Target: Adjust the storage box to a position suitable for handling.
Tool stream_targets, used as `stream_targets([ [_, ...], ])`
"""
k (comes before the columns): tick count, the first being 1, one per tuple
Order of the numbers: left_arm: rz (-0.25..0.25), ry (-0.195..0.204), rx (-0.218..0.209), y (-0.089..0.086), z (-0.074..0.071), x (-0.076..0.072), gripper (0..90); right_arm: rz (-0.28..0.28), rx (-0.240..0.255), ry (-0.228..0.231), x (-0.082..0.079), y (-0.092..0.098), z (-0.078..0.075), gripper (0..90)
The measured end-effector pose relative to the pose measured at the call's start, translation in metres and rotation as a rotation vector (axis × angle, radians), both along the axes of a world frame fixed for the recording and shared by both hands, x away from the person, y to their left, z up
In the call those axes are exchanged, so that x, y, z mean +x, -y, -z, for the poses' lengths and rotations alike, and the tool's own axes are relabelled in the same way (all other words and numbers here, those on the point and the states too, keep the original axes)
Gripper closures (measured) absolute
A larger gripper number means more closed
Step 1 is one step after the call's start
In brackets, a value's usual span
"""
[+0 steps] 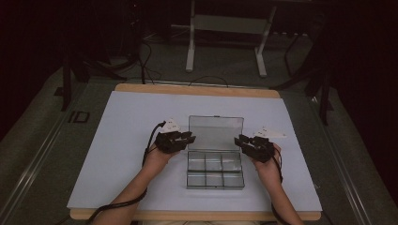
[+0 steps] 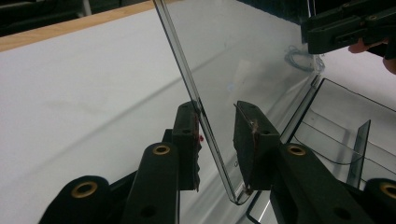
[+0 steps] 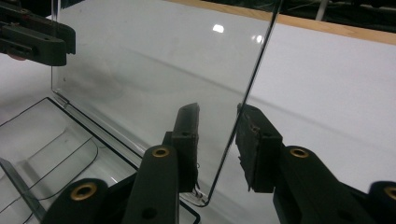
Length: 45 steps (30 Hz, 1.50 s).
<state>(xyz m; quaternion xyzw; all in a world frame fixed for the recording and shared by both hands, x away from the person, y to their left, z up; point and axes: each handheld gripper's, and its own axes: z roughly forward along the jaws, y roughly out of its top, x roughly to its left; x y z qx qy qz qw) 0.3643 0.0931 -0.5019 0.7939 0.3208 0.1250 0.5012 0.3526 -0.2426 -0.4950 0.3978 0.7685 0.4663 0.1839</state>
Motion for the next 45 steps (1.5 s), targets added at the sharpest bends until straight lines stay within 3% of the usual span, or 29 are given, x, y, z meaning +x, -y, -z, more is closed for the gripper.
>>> stream_targets([
  [5,-0.018,-0.012,-0.006,0.000,0.002,0.001,69.5,0.011,-0.013,-0.003,0.002,-0.004,0.001,65.3],
  [11,-0.033,-0.032,-0.009,0.000,0.004,0.004,67.1,0.018,0.015,-0.037,0.005,-0.002,0.003,64.9],
  [16,-0.037,-0.072,-0.011,0.003,0.008,0.009,62.1,0.036,0.017,-0.088,0.010,-0.006,0.005,59.5],
  [22,-0.029,-0.127,-0.031,0.004,0.013,0.014,58.5,0.038,0.048,-0.138,0.015,-0.004,0.008,58.3],
  [31,-0.027,-0.179,-0.044,0.007,0.017,0.018,53.0,0.054,0.087,-0.199,0.020,-0.004,0.011,56.7],
  [34,-0.028,-0.187,-0.041,0.010,0.019,0.018,48.5,0.057,0.092,-0.214,0.021,-0.004,0.012,56.5],
  [45,-0.060,-0.209,-0.058,0.010,0.022,0.017,47.3,0.054,0.083,-0.261,0.026,-0.005,0.012,54.0],
])
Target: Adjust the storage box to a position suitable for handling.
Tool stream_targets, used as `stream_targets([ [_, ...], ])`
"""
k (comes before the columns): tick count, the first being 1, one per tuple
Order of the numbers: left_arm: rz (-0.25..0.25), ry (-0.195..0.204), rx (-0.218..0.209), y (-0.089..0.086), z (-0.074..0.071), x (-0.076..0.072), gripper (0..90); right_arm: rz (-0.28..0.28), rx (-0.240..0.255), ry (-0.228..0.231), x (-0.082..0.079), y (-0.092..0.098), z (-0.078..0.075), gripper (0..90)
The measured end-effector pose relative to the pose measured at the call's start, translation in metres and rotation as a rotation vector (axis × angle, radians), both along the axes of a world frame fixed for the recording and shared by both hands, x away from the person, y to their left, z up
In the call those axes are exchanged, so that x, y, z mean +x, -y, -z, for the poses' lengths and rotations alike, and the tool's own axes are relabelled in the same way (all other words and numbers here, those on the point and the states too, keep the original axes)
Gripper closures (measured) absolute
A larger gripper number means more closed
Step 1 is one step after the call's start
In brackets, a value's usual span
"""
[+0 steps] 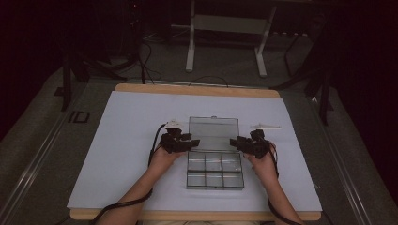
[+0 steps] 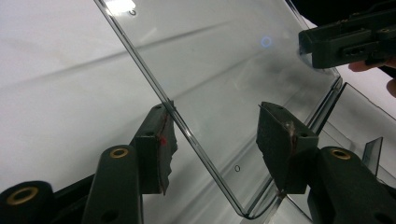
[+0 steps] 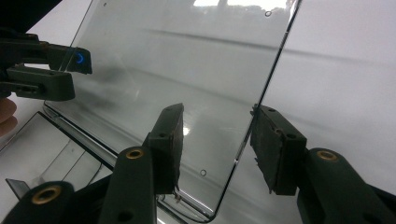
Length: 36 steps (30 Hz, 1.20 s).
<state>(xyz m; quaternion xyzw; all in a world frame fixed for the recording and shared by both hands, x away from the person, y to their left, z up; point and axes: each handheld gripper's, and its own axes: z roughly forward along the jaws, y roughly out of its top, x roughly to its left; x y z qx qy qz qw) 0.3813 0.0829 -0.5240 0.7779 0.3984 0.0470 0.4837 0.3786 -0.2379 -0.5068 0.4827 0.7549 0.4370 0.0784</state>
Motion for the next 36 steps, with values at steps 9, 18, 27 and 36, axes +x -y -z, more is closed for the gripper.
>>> stream_targets([
  [9,-0.014,-0.035,-0.020,-0.003,0.003,0.001,46.3,0.000,0.032,-0.027,0.004,-0.001,0.004,52.0],
  [18,-0.040,-0.081,-0.015,-0.002,0.004,0.003,42.5,0.012,0.049,-0.063,0.008,0.000,0.008,51.0],
  [27,-0.035,-0.159,-0.082,-0.004,0.013,0.010,39.1,0.025,0.059,-0.116,0.012,0.001,0.010,48.7],
  [36,-0.046,-0.236,-0.107,-0.006,0.021,0.015,31.5,0.035,0.034,-0.141,0.014,0.000,0.013,49.0],
])
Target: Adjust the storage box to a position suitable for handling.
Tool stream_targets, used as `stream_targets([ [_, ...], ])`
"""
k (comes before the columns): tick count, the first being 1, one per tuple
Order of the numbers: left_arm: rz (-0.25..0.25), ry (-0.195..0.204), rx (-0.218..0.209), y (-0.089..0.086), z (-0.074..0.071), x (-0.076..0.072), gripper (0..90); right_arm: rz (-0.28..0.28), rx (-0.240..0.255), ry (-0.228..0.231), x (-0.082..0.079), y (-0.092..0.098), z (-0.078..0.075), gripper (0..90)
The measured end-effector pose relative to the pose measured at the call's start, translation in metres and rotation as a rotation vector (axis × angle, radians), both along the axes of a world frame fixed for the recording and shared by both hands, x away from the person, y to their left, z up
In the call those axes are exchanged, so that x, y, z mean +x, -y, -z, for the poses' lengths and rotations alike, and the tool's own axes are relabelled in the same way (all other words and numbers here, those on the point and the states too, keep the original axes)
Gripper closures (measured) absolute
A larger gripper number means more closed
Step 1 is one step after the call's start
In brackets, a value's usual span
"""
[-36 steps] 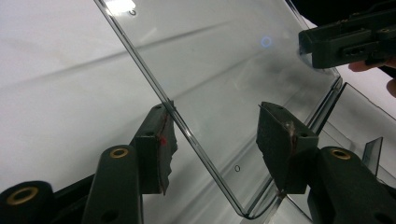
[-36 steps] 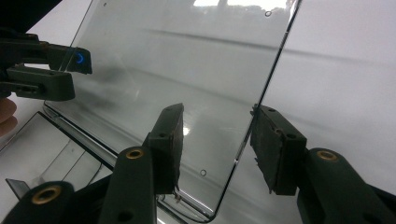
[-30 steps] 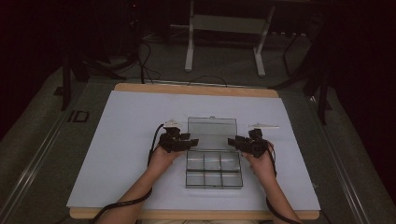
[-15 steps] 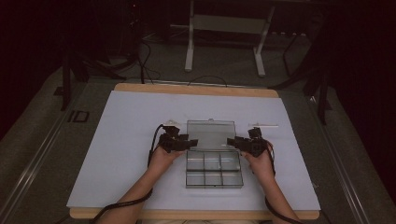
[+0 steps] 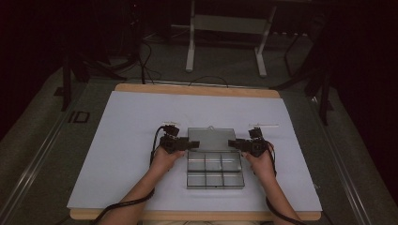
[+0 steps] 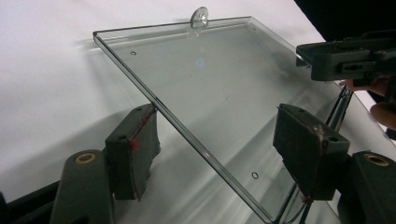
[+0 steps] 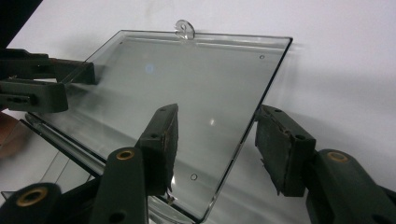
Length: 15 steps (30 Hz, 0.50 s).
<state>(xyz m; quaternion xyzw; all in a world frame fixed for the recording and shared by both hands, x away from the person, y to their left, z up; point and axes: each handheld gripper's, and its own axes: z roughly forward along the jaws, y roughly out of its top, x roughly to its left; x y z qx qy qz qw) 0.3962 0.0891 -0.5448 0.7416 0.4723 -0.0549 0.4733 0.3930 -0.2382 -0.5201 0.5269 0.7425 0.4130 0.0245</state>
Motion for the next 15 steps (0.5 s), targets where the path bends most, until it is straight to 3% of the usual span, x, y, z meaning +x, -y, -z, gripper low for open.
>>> stream_targets([
  [9,-0.015,-0.013,0.023,-0.006,-0.002,0.003,28.6,-0.003,-0.009,0.013,-0.001,0.001,-0.003,48.1],
  [15,0.006,0.082,0.059,-0.016,-0.007,-0.004,28.3,-0.017,-0.022,0.044,-0.002,0.003,-0.008,43.4],
])
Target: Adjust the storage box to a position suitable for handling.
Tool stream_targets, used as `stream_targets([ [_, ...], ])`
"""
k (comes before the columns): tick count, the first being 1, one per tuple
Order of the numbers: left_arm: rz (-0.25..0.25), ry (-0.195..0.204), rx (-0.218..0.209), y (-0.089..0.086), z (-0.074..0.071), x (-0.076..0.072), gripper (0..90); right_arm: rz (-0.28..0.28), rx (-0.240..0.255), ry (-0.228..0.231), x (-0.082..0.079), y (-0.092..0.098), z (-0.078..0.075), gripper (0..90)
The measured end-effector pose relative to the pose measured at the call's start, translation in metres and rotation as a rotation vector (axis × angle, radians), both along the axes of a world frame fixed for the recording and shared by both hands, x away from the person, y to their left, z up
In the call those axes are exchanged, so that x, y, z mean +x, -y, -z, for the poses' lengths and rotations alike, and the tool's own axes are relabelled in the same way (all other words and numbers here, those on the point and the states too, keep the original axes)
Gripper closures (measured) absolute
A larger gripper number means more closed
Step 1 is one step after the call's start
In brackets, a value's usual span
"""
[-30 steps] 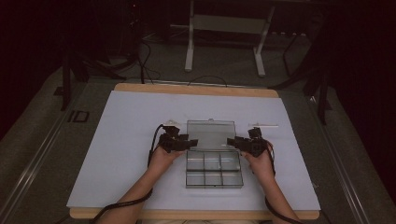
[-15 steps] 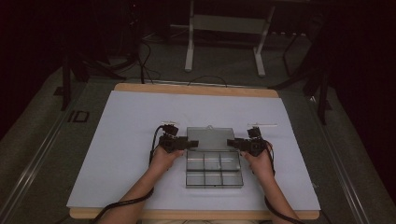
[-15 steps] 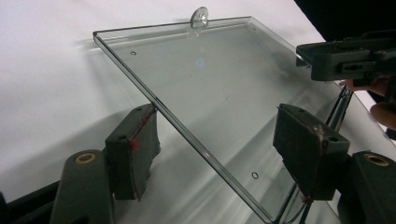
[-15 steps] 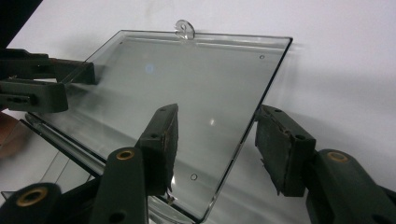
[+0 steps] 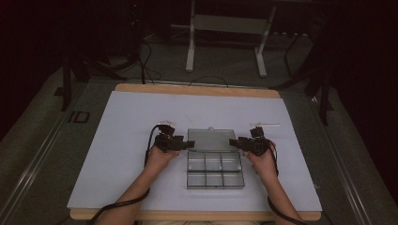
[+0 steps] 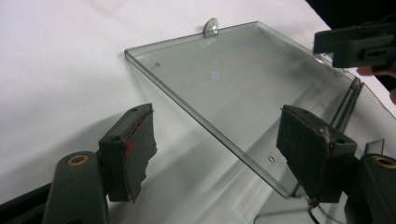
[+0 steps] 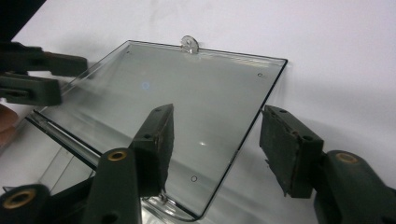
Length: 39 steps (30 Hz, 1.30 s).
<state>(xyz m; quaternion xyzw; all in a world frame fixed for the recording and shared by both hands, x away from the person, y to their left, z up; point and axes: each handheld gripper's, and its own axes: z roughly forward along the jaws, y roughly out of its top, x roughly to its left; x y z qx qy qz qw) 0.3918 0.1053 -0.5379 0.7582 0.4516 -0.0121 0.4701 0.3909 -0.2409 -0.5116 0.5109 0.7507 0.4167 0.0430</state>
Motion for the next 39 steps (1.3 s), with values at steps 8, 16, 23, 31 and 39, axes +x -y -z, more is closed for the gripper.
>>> stream_targets([
  [8,0.054,0.104,0.036,-0.008,-0.011,-0.010,29.1,-0.056,-0.024,0.038,-0.003,0.000,-0.004,37.3],
  [16,0.107,0.151,0.055,-0.016,-0.010,-0.018,25.9,-0.095,-0.042,0.074,-0.008,0.006,-0.006,38.5],
  [23,0.128,0.155,0.094,-0.021,-0.008,-0.023,12.7,-0.093,-0.068,0.101,-0.015,0.019,-0.009,40.1],
  [31,0.149,0.163,0.115,-0.022,-0.007,-0.030,12.8,-0.067,-0.078,0.153,-0.019,0.042,-0.013,45.4],
  [39,0.094,0.178,0.151,-0.033,-0.005,-0.038,12.7,-0.053,-0.116,0.200,-0.018,0.067,-0.018,47.9],
])
